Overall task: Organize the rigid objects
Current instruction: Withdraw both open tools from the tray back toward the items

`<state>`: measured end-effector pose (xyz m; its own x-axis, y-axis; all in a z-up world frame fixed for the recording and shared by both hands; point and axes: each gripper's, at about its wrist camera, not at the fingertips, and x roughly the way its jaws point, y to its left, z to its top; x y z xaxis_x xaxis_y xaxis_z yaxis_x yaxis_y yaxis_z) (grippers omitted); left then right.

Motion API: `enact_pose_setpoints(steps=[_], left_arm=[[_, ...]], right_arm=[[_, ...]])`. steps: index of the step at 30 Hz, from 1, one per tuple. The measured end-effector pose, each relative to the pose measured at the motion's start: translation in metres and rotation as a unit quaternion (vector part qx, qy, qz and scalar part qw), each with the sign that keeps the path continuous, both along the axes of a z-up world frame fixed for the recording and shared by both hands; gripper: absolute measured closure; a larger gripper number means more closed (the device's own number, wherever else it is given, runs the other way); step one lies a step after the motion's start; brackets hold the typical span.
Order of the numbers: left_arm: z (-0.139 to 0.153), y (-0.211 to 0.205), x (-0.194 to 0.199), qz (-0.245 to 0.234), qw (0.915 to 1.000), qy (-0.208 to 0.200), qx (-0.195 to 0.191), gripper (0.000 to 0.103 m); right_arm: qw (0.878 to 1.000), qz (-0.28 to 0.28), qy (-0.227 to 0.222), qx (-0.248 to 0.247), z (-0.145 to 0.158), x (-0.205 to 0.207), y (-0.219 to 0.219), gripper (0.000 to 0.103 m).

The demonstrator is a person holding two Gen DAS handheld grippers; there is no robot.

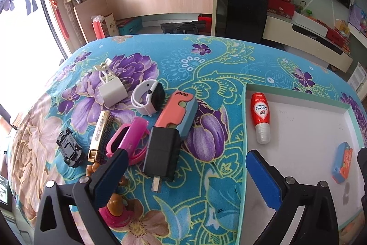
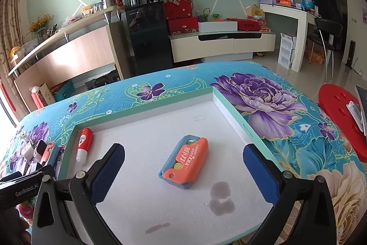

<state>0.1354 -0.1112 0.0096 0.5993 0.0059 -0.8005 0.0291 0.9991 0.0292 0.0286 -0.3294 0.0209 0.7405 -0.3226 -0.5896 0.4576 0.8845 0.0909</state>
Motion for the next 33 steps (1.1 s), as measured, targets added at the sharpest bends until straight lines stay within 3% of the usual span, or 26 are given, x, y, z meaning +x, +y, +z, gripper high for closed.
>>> enact_pose_setpoints(steps=[9,18,33], left_arm=[[0.019,0.037,-0.004,0.028,0.9981,-0.048,-0.025,0.000],[0.029,0.082,-0.007,0.064,0.9941,-0.081,-0.035,0.000],[0.032,0.148,-0.008,0.116,0.9887,-0.093,-0.019,0.000]], right_arm=[[0.999,0.041,-0.017,-0.017,0.009,0.011,0.030,0.000],[0.995,0.095,-0.025,-0.002,0.011,0.024,0.064,0.000],[0.985,0.172,-0.018,-0.012,0.010,0.043,0.129,0.000]])
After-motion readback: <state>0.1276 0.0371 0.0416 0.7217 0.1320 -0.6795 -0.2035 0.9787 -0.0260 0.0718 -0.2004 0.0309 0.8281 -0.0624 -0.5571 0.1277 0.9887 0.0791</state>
